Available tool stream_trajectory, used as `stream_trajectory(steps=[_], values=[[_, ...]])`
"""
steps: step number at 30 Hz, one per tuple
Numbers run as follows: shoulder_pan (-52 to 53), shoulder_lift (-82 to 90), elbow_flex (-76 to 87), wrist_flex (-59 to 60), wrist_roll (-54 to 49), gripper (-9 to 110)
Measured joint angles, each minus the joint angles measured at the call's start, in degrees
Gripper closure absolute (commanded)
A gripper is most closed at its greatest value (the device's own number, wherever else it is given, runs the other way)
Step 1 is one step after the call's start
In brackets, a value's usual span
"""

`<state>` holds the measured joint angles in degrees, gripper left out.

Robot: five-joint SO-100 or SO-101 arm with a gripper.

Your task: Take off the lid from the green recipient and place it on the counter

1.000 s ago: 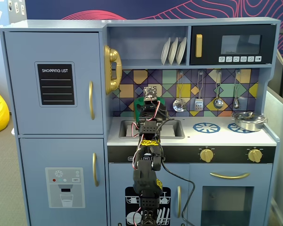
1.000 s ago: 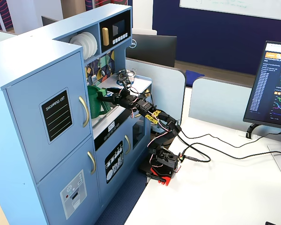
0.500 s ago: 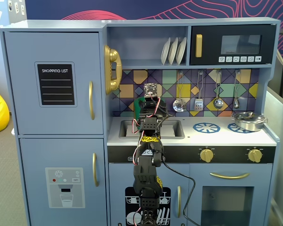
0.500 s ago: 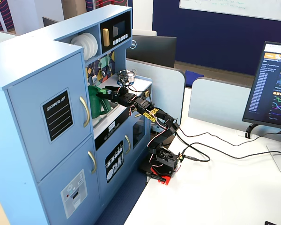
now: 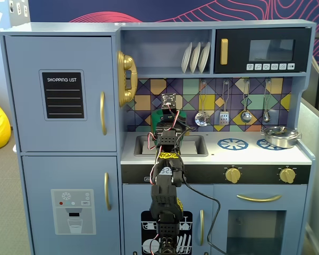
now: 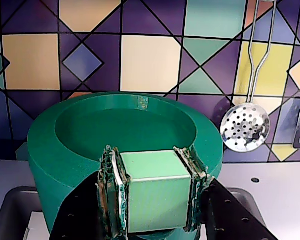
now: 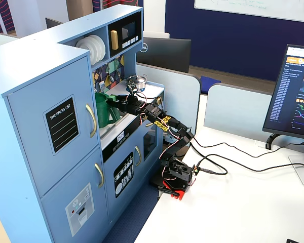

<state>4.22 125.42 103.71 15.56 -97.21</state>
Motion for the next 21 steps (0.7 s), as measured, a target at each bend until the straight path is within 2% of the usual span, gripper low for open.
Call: stream_trajectory(steps=[14,21], values=[[0.26,-1.49,-5.27,-3.60,-2.81,101],[7.65,-1.49,-6.68,-1.58,-3.87,101]])
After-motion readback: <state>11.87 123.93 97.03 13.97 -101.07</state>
